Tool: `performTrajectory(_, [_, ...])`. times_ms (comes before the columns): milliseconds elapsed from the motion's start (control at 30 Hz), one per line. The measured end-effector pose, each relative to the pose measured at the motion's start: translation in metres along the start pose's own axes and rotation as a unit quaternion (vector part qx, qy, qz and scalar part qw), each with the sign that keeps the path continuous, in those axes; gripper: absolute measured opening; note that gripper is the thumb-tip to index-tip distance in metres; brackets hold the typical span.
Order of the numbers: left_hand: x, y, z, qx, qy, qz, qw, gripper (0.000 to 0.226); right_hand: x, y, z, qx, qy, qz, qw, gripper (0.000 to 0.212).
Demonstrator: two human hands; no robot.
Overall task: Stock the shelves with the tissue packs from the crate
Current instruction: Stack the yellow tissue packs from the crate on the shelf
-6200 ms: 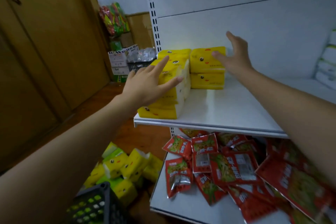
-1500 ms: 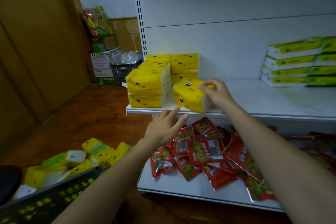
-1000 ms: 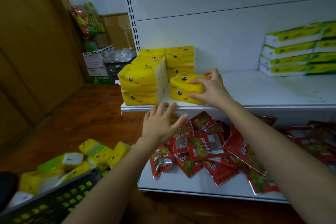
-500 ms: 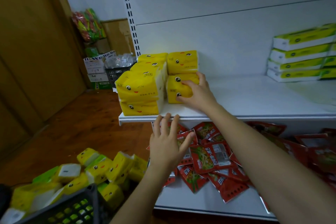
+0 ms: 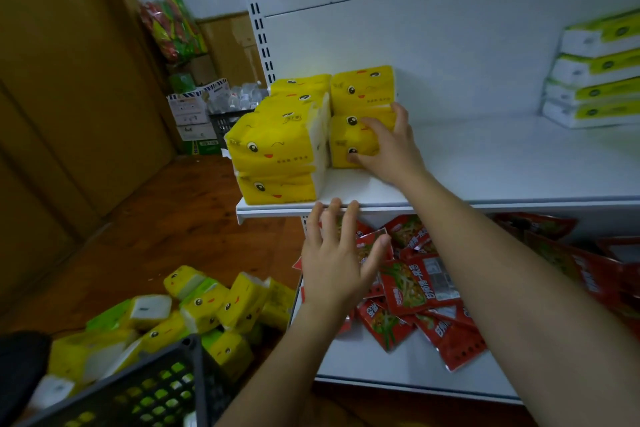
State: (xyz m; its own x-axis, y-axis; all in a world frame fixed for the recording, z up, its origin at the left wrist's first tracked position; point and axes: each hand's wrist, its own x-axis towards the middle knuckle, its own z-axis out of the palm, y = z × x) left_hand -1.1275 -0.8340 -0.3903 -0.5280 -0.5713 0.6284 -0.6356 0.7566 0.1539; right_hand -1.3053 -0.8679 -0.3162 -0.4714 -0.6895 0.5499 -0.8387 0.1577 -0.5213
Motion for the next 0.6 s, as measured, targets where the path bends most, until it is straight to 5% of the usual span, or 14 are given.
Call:
performTrajectory(367, [0.000, 0.002, -0.020, 0.013, -0.101, -0.005, 0.995, 0.085, -0.020, -0.012, -0.015, -0.010, 0.131, -0.058, 0.990, 0.073])
performTrajectory(600, [-0.022, -0.038, -0.045, -0.059, -0.126, 0.063, 0.988, 0.073, -0.083, -0.040, -0.023, 0.091, 0.091, -0.083, 0.988, 0.080])
